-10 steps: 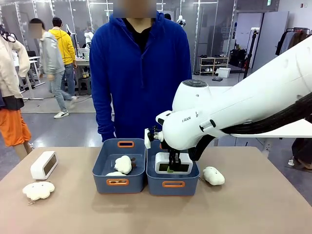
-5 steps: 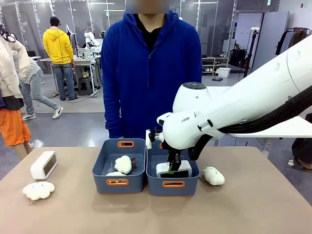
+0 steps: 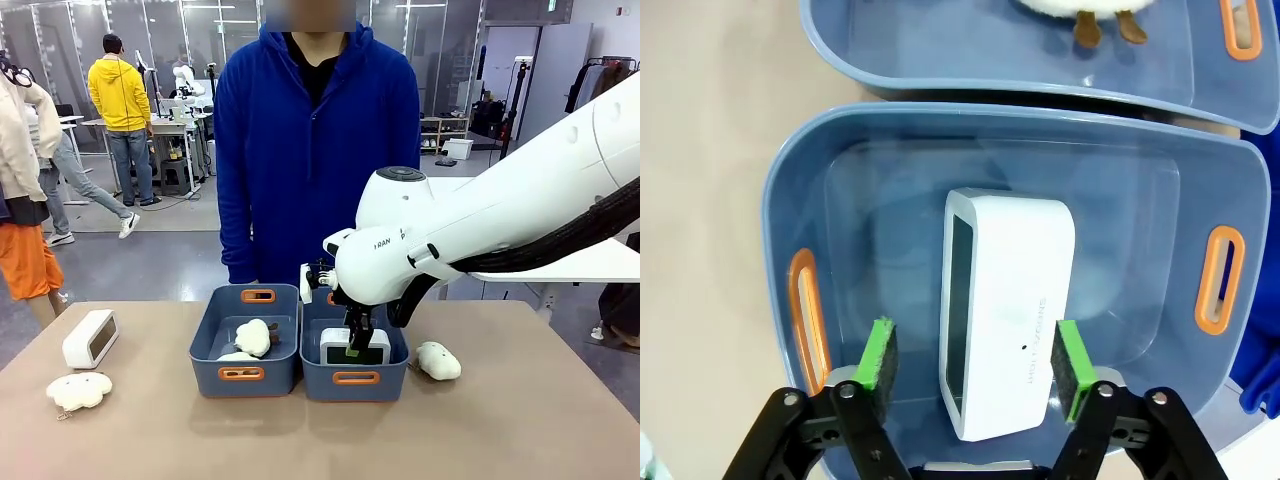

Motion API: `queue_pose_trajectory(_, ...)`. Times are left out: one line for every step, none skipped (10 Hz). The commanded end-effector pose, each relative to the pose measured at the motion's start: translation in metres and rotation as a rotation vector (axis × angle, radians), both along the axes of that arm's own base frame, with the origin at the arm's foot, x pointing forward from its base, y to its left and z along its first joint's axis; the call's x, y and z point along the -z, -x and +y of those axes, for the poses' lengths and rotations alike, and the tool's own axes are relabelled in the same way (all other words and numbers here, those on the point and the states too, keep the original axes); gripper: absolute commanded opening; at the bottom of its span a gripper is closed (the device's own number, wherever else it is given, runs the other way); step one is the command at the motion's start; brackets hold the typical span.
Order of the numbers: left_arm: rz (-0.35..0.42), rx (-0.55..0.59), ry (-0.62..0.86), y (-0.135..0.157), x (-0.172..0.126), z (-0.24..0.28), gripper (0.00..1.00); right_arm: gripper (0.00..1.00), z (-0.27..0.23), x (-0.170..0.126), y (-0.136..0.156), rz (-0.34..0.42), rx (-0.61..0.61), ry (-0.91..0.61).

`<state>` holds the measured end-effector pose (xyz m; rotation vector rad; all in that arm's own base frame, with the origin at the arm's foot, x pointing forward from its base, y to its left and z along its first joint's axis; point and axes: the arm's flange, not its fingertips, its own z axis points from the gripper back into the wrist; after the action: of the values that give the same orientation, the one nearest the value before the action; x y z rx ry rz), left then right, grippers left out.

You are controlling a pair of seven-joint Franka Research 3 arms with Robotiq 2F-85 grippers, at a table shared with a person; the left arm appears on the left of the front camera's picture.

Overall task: Sort the digital clocks into the basket.
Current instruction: Pick up the Digital clock from the table and place it into the empty Plastic storage basket.

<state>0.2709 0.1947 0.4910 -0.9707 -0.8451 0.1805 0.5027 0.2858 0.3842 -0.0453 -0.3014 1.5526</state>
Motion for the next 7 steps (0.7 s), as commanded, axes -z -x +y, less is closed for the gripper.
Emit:
queue_pose_trajectory(-0.011,0.010,0.010,-0.0007,-0.0010,-0.0001,1.00,0.84,0.0014,0.0025,0.0000,0.005,-0.003,0.002)
queue_pose_trajectory(-0.011,0.010,0.010,-0.0007,-0.0010,-0.0001,1.00,0.84,0.0014,0.0025,0.0000,0.005,-0.003,0.002)
queue_pose_trajectory(-0.011,0.010,0.010,-0.0007,-0.0010,-0.0001,1.00,0.84,0.0014,0.0025,0.0000,0.005,-0.003,0.002)
queue_pose_trajectory(-0.011,0.010,0.010,-0.0007,-0.0010,-0.0001,1.00,0.84,0.0014,0.0025,0.0000,0.005,-0.003,0.002)
queue_pose_trajectory(-0.011,0.010,0.010,-0.0007,-0.0010,-0.0001,1.00,0.84,0.0014,0.0025,0.0000,0.005,-0.003,0.002)
queue_pose_trajectory(-0.011,0.010,0.010,-0.0007,-0.0010,-0.0001,1.00,0.84,0.0014,0.0025,0.0000,0.005,-0.003,0.002)
queue_pose_trajectory(-0.011,0.010,0.010,-0.0007,-0.0010,-0.0001,1.00,0.84,0.0014,0.0025,0.0000,0.005,-0.003,0.002)
